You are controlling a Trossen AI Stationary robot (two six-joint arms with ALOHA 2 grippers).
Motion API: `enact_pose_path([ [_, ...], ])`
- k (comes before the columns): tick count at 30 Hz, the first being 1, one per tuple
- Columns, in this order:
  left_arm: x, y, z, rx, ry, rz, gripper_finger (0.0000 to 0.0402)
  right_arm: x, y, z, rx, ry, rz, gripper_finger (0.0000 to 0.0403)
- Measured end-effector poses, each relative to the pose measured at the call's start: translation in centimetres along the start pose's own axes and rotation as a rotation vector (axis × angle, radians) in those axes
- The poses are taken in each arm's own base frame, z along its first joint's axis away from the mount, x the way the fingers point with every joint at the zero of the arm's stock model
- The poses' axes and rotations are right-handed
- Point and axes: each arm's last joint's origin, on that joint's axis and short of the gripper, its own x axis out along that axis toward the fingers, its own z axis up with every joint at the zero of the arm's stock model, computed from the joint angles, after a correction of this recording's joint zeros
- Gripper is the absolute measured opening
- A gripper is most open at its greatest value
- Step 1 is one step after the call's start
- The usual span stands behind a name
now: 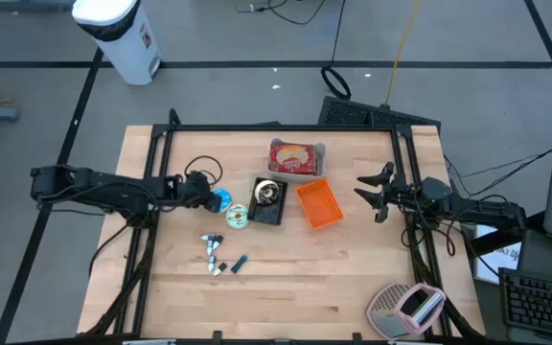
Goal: Pick & Place Food Item
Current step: Put the blue doughnut into the black bin
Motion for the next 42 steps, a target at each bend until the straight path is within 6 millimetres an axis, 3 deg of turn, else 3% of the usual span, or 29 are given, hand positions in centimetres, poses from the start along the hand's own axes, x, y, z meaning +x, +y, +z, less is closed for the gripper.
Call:
enact_pose_path([
  [7, 0.4, -0.3, 0.1, 0.045, -0.012, -0.009, 0.0154, 0.0, 0.0, 0.0, 0.000, 0.000, 0.000, 0.0167],
  [15, -0.7, -0.4, 0.6, 0.072, -0.070, -0.067, 0.0017, 0.0, 0.0, 0.0, 0.000, 0.000, 0.000, 0.0167],
  [22, -3.4, -1.9, 2.2, 0.098, -0.215, -0.159, 0.0010, 0.0, 0.0, 0.0, 0.000, 0.000, 0.000, 0.0167],
  [29, -7.8, -5.9, 4.2, 0.259, -0.419, -0.277, 0.0007, 0.0, 0.0, 0.0, 0.000, 0.000, 0.000, 0.0167],
  [32, -8.4, -8.2, 4.4, 0.327, -0.478, -0.300, 0.0007, 0.0, 0.0, 0.0, 0.000, 0.000, 0.000, 0.0167],
  [36, -7.4, -11.8, 3.6, 0.460, -0.494, -0.290, 0.0007, 0.0, 0.0, 0.0, 0.000, 0.000, 0.000, 0.0167],
  [42, -4.2, -16.9, 2.3, 0.613, -0.495, -0.141, 0.0007, 0.0, 0.0, 0.0, 0.000, 0.000, 0.000, 0.0167],
])
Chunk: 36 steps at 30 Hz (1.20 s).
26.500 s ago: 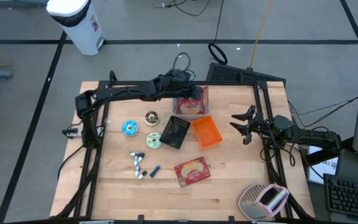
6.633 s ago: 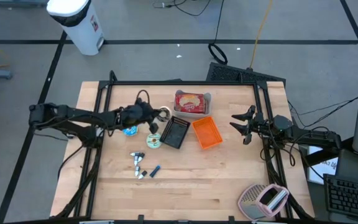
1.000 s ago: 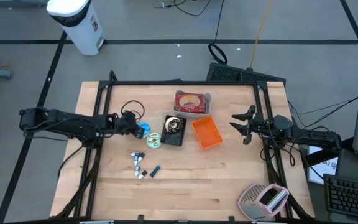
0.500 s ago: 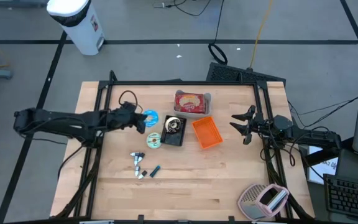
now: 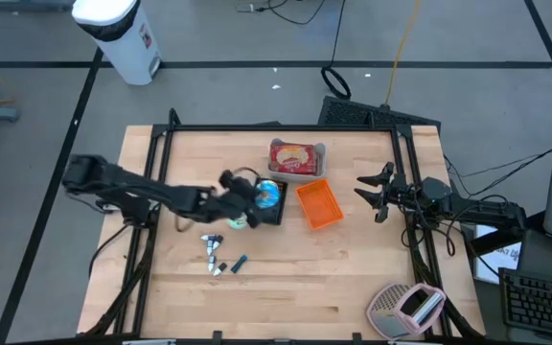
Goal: Pick & Place Food Item
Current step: Put the blue doughnut into the black bin
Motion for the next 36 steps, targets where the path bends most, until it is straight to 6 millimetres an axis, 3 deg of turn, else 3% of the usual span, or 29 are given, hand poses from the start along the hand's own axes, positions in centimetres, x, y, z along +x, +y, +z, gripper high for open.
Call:
enact_pose_path([
  [5, 2.8, -3.2, 0.0, 0.121, 0.077, 0.065, 0.0006, 0.0, 0.0, 0.0, 0.000, 0.000, 0.000, 0.0167],
  [9, 3.8, -4.0, 0.2, 0.161, 0.162, 0.154, 0.0007, 0.0, 0.0, 0.0, 0.000, 0.000, 0.000, 0.0167],
  [26, 5.0, -2.9, -1.0, 0.077, 0.263, 0.221, 0.0006, 0.0, 0.0, 0.0, 0.000, 0.000, 0.000, 0.0167],
  [30, 5.7, -3.1, -1.0, 0.075, 0.247, 0.203, 0.0012, 0.0, 0.0, 0.0, 0.000, 0.000, 0.000, 0.0167],
  [36, 7.6, -3.4, -2.6, 0.085, 0.290, 0.202, 0.0008, 0.0, 0.0, 0.0, 0.000, 0.001, 0.000, 0.0167],
])
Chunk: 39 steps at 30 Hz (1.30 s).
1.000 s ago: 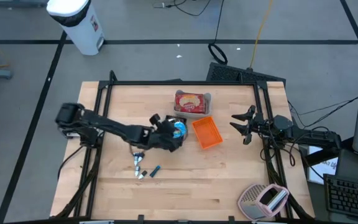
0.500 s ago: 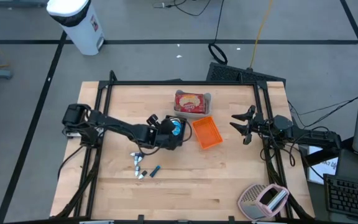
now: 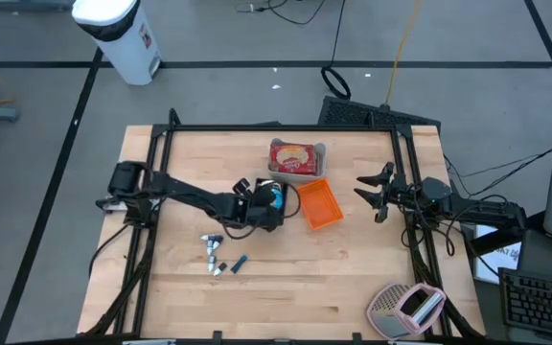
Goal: Pick & Place Food Item
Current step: Put the blue doughnut into the black bin, then put the light blue doughnut into the black bin
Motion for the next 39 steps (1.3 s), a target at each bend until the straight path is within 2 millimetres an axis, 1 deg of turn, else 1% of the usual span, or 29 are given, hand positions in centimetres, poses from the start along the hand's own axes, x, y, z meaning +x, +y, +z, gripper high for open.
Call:
enact_pose_path([
  [4, 0.7, 0.0, -0.2, 0.000, 0.011, 0.017, 0.0015, 0.0, 0.0, 0.0, 0.000, 0.000, -0.001, 0.0167],
  [8, 0.7, -0.1, -0.1, 0.046, 0.001, 0.010, 0.0016, 0.0, 0.0, 0.0, 0.000, 0.001, -0.001, 0.0167],
  [11, 0.7, -0.1, -0.1, 0.063, 0.001, 0.012, 0.0032, 0.0, 0.0, 0.0, 0.001, -0.001, 0.000, 0.0167],
  [14, 0.7, -0.1, -0.1, 0.061, 0.004, 0.005, 0.0069, 0.0, 0.0, 0.0, 0.000, 0.000, -0.001, 0.0167],
  [20, 0.6, 0.0, 0.0, 0.063, 0.005, 0.001, 0.0168, 0.0, 0.0, 0.0, 0.000, 0.001, 0.000, 0.0167],
  [23, 0.2, 0.0, 0.4, 0.077, 0.000, -0.011, 0.0207, 0.0, 0.0, 0.0, 0.000, 0.001, -0.001, 0.0167],
  [27, -0.5, 0.2, 1.3, 0.073, -0.020, -0.023, 0.0240, 0.0, 0.0, 0.0, 0.000, 0.001, -0.001, 0.0167],
  [31, -1.5, 0.7, 1.9, 0.065, -0.036, -0.031, 0.0257, 0.0, 0.0, 0.0, 0.000, 0.002, 0.000, 0.0167],
  [33, -2.2, 1.3, 2.0, 0.068, -0.019, -0.035, 0.0261, 0.0, 0.0, 0.0, 0.001, -0.004, 0.000, 0.0167],
  [35, -3.3, 2.0, 2.4, 0.044, -0.008, -0.064, 0.0263, 0.1, 0.0, 0.0, -0.001, 0.005, -0.001, 0.0167],
  [39, -6.5, 3.9, 2.7, 0.018, 0.028, -0.096, 0.0258, 0.1, 0.0, -0.1, -0.001, 0.008, -0.001, 0.0167],
])
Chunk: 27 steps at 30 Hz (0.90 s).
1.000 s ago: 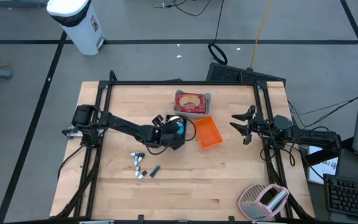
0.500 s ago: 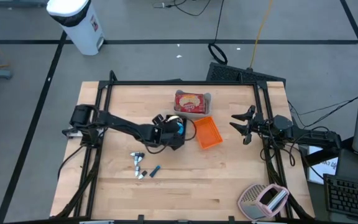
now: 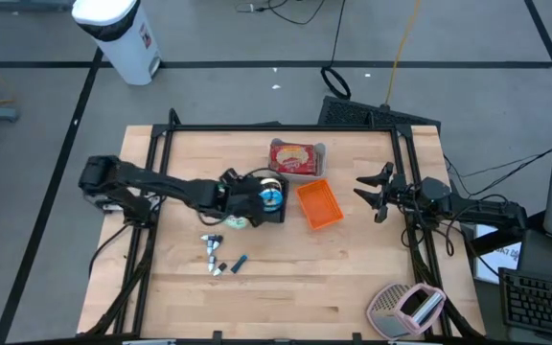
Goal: Pick & Place Food Item
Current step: Put the light blue doughnut into the black bin
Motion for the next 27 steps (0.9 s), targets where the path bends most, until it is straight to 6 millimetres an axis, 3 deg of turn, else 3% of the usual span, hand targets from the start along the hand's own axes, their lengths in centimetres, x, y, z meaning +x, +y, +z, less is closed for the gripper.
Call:
enact_pose_path([
  [5, -4.2, 1.8, -0.9, -0.057, -0.015, 0.034, 0.0241, 0.0, 0.0, 0.0, 0.000, 0.000, 0.000, 0.0167],
  [10, -5.8, 3.2, -3.8, -0.161, -0.021, 0.021, 0.0227, 0.0, 0.0, 0.0, 0.000, 0.000, 0.000, 0.0167],
  [13, -5.2, 3.7, -5.9, -0.217, 0.040, -0.032, 0.0224, 0.0, 0.0, 0.0, 0.000, 0.000, 0.000, 0.0167],
  [19, -2.0, 3.8, -9.6, -0.270, 0.138, -0.186, 0.0223, 0.0, 0.0, 0.0, 0.000, 0.000, 0.000, 0.0167],
  [27, 0.4, 5.0, -11.3, -0.355, 0.134, -0.186, 0.0223, 0.0, 0.0, 0.0, 0.000, 0.000, 0.000, 0.0167],
])
